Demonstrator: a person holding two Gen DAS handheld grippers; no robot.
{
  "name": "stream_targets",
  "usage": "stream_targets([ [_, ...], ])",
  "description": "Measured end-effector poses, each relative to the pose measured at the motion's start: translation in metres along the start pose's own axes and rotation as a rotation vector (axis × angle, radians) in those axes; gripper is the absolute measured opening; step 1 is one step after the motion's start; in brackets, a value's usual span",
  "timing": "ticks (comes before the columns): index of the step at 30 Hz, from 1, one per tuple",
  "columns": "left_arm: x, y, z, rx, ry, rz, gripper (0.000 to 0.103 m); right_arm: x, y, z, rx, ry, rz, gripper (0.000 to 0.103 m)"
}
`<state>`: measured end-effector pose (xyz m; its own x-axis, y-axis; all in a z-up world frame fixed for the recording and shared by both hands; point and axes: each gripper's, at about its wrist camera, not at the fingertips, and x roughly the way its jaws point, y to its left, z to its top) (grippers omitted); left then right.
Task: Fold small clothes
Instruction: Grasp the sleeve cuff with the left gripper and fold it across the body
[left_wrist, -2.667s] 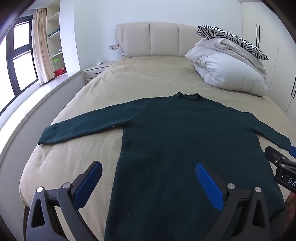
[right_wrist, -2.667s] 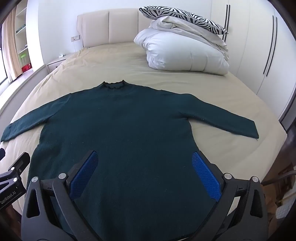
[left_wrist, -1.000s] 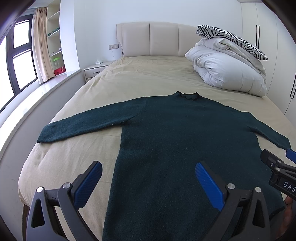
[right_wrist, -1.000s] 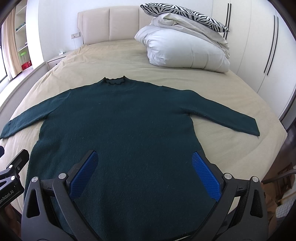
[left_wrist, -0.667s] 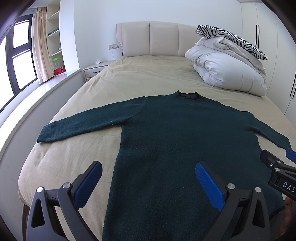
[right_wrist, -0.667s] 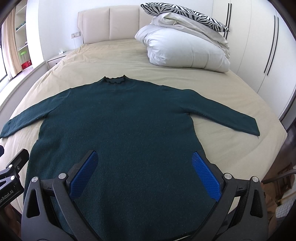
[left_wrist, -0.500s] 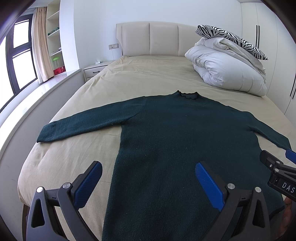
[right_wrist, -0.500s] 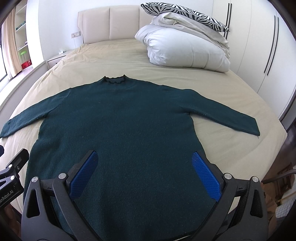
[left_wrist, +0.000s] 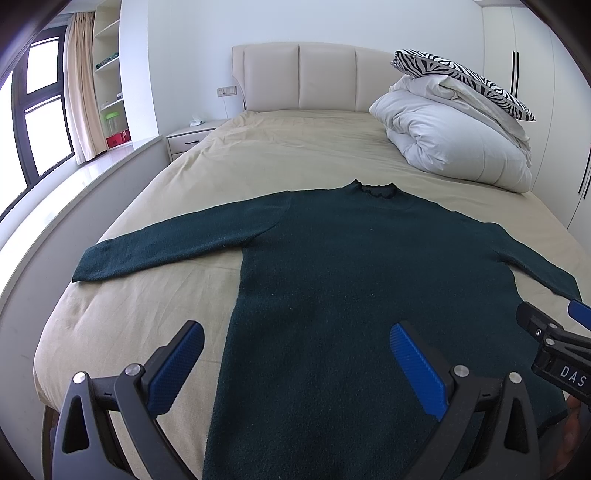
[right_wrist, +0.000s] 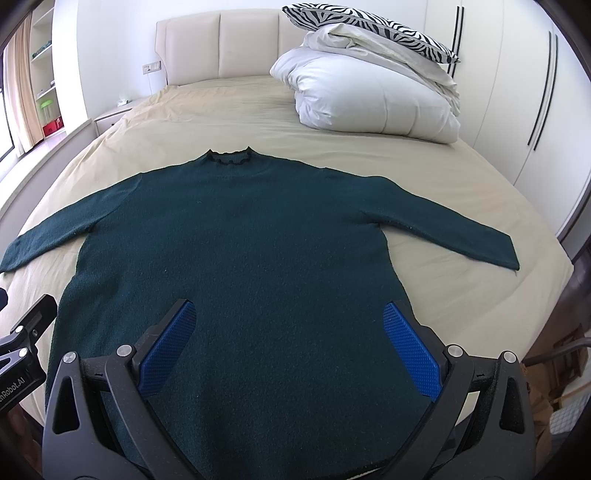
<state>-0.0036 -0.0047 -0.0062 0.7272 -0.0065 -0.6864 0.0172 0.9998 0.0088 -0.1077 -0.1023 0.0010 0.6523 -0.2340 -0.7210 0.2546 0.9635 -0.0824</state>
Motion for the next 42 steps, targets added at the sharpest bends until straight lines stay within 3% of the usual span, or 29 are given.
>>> stream_targets([
  [5,0.001,0.001,-0.001,-0.012,0.006,-0.016,0.103,0.003,0.001,0.001,-0.004,0.007,-0.001,0.103],
  [10,0.006,0.02,0.003,-0.093,0.02,-0.116,0.103,0.007,0.002,0.001,-0.007,0.014,-0.002,0.103],
  [14,0.013,0.058,0.004,-0.249,0.008,-0.292,0.103,0.012,-0.001,0.001,0.003,0.024,0.012,0.103],
  [19,0.041,0.119,0.003,-0.41,0.079,-0.358,0.103,0.018,-0.008,0.003,0.054,0.013,0.117,0.103],
  [20,0.046,0.132,0.001,-0.453,0.072,-0.383,0.103,0.018,-0.01,0.003,0.065,0.008,0.139,0.103],
  [22,0.047,0.157,-0.003,-0.52,-0.038,-0.436,0.103,0.021,-0.009,0.006,0.075,-0.003,0.171,0.103],
  [24,0.04,0.174,-0.004,-0.551,-0.146,-0.358,0.103,0.024,-0.006,0.009,0.072,-0.015,0.198,0.103],
  [25,0.041,0.181,-0.003,-0.559,-0.156,-0.32,0.103,0.025,-0.004,0.01,0.072,-0.022,0.216,0.103],
  [27,0.056,0.194,0.001,-0.576,-0.037,-0.332,0.103,0.028,-0.002,0.015,0.081,-0.033,0.255,0.103],
  [28,0.066,0.206,0.001,-0.633,0.025,-0.345,0.103,0.029,0.0,0.017,0.086,-0.036,0.271,0.103],
  [33,0.085,0.273,-0.014,-0.885,-0.062,-0.315,0.103,0.043,0.009,0.03,0.089,-0.027,0.321,0.103],
  [35,0.104,0.304,-0.02,-0.992,-0.057,-0.305,0.103,0.048,0.013,0.034,0.093,-0.019,0.34,0.1],
  [40,0.136,0.369,-0.037,-1.247,-0.113,-0.28,0.098,0.074,0.022,0.044,0.116,0.053,0.415,0.07],
  [42,0.146,0.383,-0.038,-1.305,-0.136,-0.278,0.09,0.085,0.027,0.047,0.129,0.077,0.423,0.067],
])
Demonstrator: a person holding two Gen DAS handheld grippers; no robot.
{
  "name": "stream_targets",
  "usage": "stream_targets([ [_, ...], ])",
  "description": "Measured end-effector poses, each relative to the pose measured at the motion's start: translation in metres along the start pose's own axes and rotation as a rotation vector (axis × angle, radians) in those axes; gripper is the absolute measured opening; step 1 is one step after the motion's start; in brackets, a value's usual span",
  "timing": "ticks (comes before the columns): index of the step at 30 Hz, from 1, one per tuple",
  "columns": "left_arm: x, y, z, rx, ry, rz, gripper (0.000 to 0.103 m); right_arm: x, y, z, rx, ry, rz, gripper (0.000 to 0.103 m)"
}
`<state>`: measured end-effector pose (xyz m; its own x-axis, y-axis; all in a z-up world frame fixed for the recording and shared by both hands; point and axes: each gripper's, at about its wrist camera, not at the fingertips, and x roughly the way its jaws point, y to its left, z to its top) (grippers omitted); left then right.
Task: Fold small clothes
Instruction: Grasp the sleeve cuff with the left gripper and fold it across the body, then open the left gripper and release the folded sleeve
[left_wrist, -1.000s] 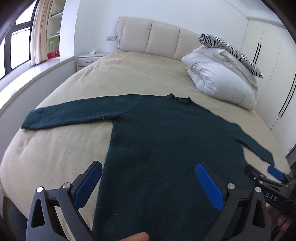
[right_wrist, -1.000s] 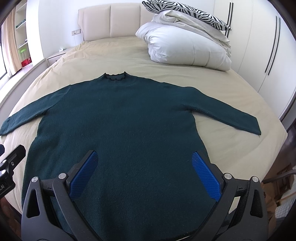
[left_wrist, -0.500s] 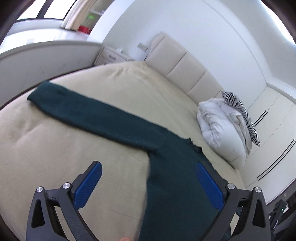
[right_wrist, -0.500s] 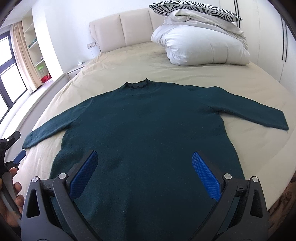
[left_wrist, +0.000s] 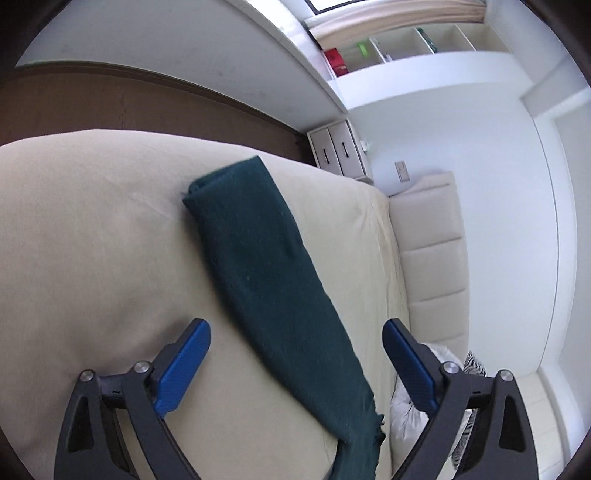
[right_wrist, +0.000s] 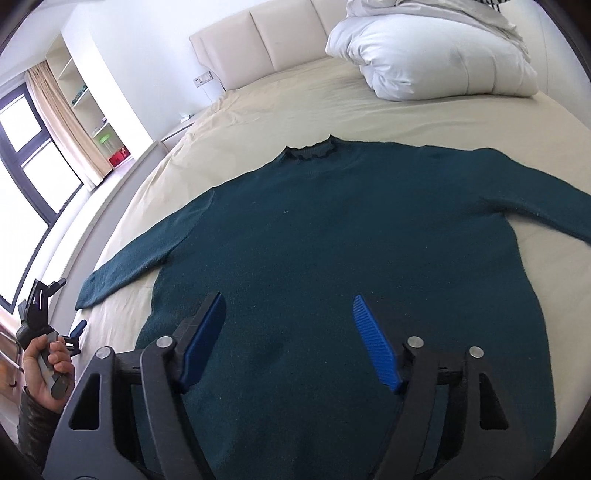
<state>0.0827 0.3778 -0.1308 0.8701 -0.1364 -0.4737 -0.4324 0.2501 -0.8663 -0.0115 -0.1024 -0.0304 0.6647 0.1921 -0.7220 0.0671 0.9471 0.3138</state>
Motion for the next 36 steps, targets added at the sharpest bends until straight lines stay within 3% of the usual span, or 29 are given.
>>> stream_targets([
  [8,0.024,0.017,0.032,-0.137,-0.055,0.016,0.064,0.033,0.0,0.004,0.055,0.035,0.028,0.065],
  [12,0.037,0.001,0.036,-0.067,-0.044,0.104,0.024,0.039,-0.004,0.003,0.067,0.026,0.033,0.062],
  [15,0.043,-0.043,0.019,0.109,-0.05,0.154,0.007,0.038,-0.011,-0.001,0.072,0.025,0.035,0.057],
  [18,0.053,-0.106,-0.018,0.351,-0.037,0.158,0.008,0.038,-0.023,-0.005,0.096,0.02,0.03,0.055],
  [20,0.064,-0.153,-0.059,0.548,-0.01,0.145,0.008,0.035,-0.033,-0.007,0.12,0.017,0.03,0.054],
  [24,0.089,-0.228,-0.187,1.021,0.05,0.131,0.008,0.03,-0.059,-0.008,0.165,-0.002,0.024,0.054],
  [29,0.12,-0.232,-0.353,1.486,0.141,0.152,0.009,0.024,-0.093,-0.005,0.216,-0.027,0.011,0.054],
  [30,0.128,-0.222,-0.376,1.539,0.174,0.163,0.01,0.024,-0.107,-0.004,0.232,-0.03,0.01,0.054],
  [34,0.165,-0.185,-0.403,1.586,0.307,0.248,0.019,0.028,-0.126,-0.001,0.258,-0.013,0.04,0.054],
  [36,0.164,-0.178,-0.403,1.595,0.297,0.243,0.023,0.034,-0.133,0.003,0.259,0.008,0.076,0.054],
])
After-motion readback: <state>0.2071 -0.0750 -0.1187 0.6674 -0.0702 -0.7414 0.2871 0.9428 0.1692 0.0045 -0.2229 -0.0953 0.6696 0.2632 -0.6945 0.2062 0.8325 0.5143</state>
